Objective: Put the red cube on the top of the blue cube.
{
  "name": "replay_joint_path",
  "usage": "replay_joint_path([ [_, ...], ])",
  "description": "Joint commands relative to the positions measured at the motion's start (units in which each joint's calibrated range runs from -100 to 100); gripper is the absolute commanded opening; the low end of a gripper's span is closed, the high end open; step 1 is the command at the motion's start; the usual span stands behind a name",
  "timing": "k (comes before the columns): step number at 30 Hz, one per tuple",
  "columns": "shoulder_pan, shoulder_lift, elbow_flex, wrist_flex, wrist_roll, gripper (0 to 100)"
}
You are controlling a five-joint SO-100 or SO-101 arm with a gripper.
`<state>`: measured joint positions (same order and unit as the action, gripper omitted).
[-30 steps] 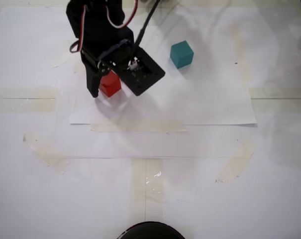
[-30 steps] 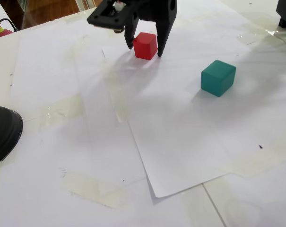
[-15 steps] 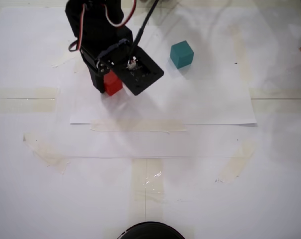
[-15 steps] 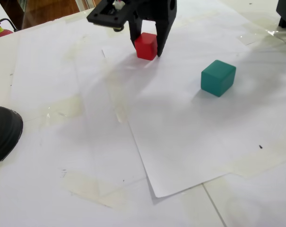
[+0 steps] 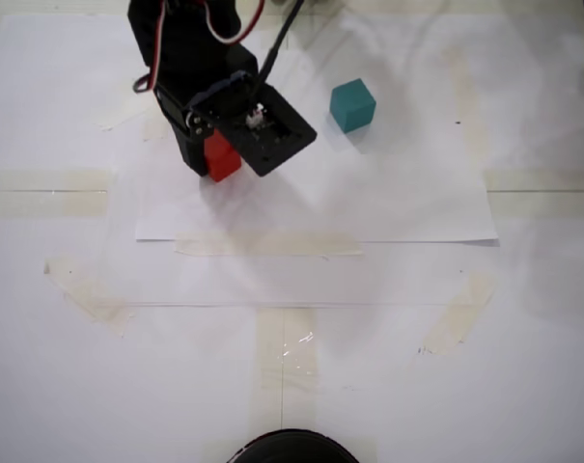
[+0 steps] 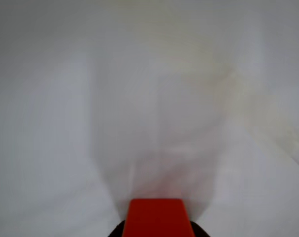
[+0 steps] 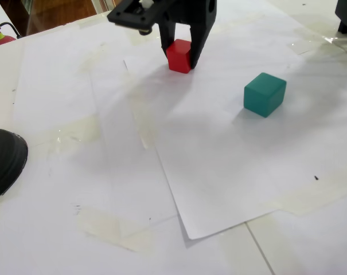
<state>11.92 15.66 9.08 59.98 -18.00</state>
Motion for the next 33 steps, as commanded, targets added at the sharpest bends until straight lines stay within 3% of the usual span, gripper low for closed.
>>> replay_joint_path([
  [1, -0.03, -9.22, 3.49, 1.61, -1.32, 12],
  [14, -4.5, -29.05, 11.66, 10.26, -6.59, 12],
  [33, -18.43, -46.91, 16.47, 20.45, -19.39, 12],
])
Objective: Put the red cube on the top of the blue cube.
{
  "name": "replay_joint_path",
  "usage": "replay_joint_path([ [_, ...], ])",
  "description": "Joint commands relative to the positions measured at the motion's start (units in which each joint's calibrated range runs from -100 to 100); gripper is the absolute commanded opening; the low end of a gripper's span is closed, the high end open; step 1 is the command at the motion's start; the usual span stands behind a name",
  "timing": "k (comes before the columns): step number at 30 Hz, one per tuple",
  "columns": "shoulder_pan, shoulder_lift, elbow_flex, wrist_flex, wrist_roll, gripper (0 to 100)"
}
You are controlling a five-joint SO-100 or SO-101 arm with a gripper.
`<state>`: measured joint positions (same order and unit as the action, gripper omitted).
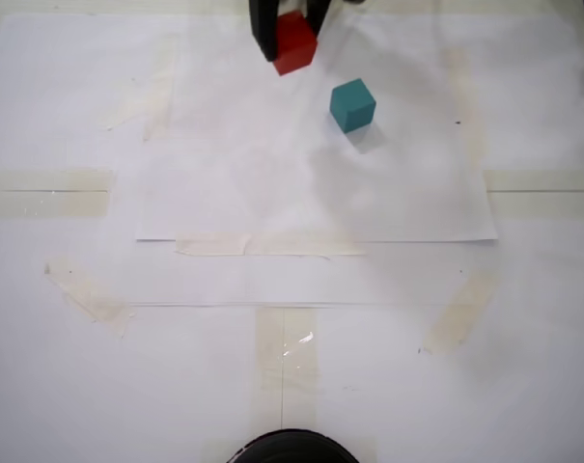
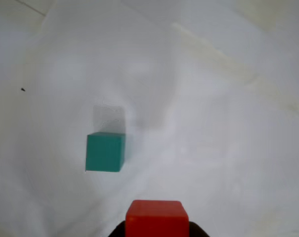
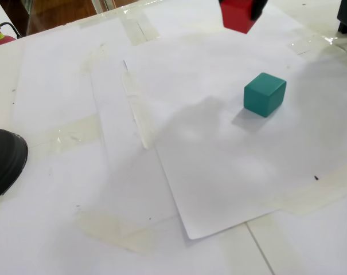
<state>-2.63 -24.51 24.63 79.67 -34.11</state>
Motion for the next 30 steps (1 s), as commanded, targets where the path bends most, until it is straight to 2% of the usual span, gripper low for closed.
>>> replay_joint_path([
  [1, -4.79, -7.33, 1.56, 0.28, -3.81, 12],
  [14, -11.83, -8.36, 4.92, -4.29, -9.77, 11],
  [30, -12.81, -4.84, 10.92, -12.44, -12.16, 11],
])
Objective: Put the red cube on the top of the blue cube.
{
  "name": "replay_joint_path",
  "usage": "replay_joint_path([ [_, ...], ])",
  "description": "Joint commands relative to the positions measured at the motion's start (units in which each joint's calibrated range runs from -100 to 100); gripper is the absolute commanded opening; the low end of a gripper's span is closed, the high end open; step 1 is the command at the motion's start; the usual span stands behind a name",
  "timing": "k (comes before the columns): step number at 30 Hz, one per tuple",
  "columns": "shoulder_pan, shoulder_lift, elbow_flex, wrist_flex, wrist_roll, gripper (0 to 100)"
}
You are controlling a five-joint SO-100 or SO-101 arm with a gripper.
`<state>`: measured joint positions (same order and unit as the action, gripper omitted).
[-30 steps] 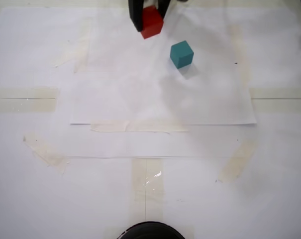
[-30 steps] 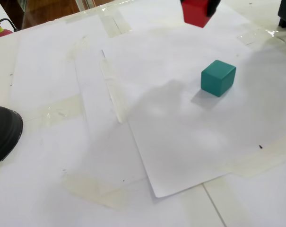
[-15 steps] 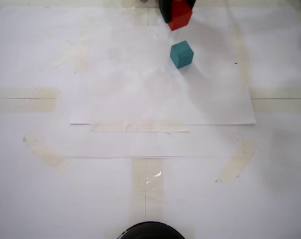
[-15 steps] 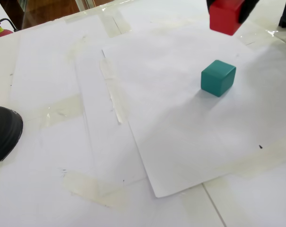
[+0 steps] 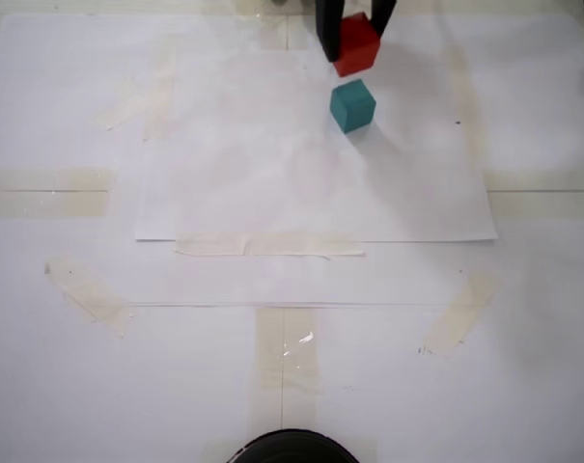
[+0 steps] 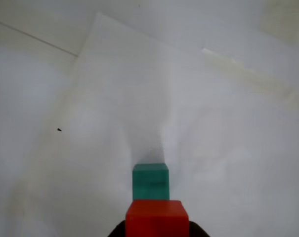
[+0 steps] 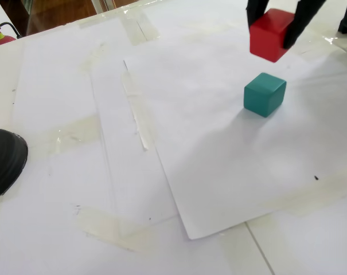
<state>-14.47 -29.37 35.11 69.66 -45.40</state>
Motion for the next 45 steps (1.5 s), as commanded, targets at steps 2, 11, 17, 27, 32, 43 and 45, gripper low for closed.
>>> replay_joint_path([
  [2, -1.27, 0.27, 1.07, -3.58, -1.17, 11],
  [11, -2.03, 2.25, 3.79, -8.15, -1.71, 11],
  [17, -1.8, 3.1, 5.52, -10.43, -1.03, 12],
  [27, -1.27, 2.85, 7.79, -12.06, -0.78, 12],
  [32, -1.12, 2.68, 9.6, -13.69, -0.73, 12],
  [43, -1.27, 1.99, 10.87, -14.83, -0.93, 14],
  [45, -1.27, 1.82, 10.87, -14.67, -0.93, 14],
])
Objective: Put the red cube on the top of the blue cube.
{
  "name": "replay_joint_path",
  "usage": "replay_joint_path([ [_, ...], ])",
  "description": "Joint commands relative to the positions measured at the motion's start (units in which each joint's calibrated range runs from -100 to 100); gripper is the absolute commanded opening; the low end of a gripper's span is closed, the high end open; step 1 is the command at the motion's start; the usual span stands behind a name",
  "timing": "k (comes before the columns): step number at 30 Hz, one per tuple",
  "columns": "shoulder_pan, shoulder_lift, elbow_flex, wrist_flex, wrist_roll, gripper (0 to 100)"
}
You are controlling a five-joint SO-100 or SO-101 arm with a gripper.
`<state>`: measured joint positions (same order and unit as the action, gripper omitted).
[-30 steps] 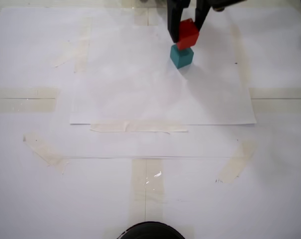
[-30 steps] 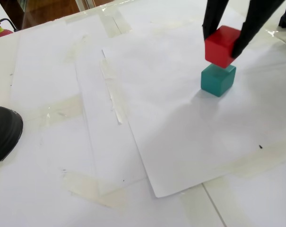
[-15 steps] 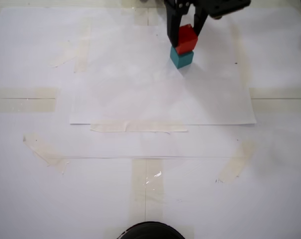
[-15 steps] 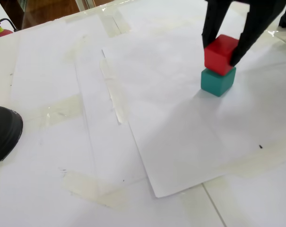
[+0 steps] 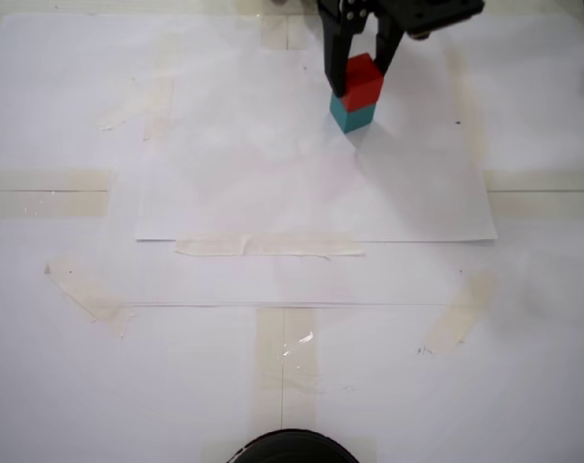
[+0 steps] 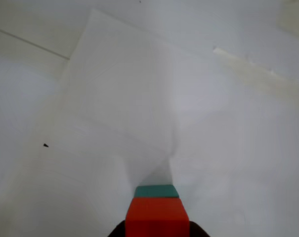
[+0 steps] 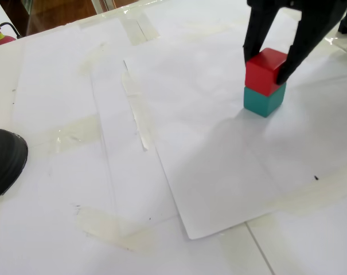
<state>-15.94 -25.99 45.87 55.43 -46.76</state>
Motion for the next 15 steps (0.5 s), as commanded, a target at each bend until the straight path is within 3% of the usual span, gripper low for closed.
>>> replay_joint_path([
  [1, 0.19, -1.57, 0.12, -0.35, 0.49, 15],
  [15, -1.1, -2.43, 1.03, 0.54, 0.0, 24],
])
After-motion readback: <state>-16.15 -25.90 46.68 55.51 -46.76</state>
